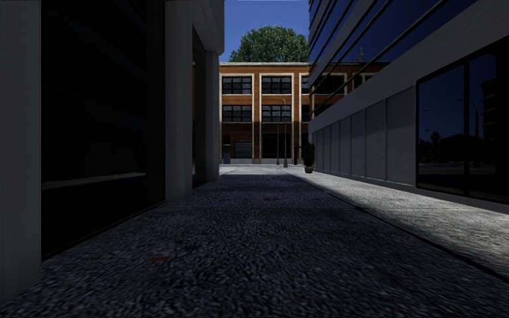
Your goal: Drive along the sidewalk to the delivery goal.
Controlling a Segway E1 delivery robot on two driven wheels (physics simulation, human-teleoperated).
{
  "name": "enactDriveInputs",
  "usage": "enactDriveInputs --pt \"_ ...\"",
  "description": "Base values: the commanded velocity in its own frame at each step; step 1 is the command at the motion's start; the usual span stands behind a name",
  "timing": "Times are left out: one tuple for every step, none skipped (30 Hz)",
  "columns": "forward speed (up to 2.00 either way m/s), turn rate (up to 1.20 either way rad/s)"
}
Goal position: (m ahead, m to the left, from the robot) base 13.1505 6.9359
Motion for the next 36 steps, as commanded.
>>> enactDriveInputs --pt "1.99 0.0" --pt "1.99 0.0" --pt "1.99 0.0" --pt "1.99 0.0" --pt "1.99 0.0" --pt "1.99 0.0" --pt "1.99 0.0" --pt "1.99 0.0" --pt "1.99 0.0" --pt "1.99 0.0" --pt "1.99 0.0" --pt "1.99 0.0" --pt "2.0 0.0" --pt "2.0 0.0" --pt "2.0 0.0" --pt "2.0 0.0" --pt "2.0 0.0" --pt "2.0 0.0" --pt "2.0 0.0" --pt "2.0 0.0" --pt "2.0 0.0" --pt "2.0 0.0" --pt "2.0 0.0" --pt "2.0 0.0" --pt "2.0 0.0" --pt "2.0 0.0" --pt "2.0 0.0" --pt "2.0 0.0" --pt "2.0 0.0" --pt "2.0 0.0" --pt "2.0 0.0" --pt "2.0 0.0" --pt "2.0 0.0" --pt "2.0 0.0" --pt "2.0 0.0" --pt "2.0 0.0"
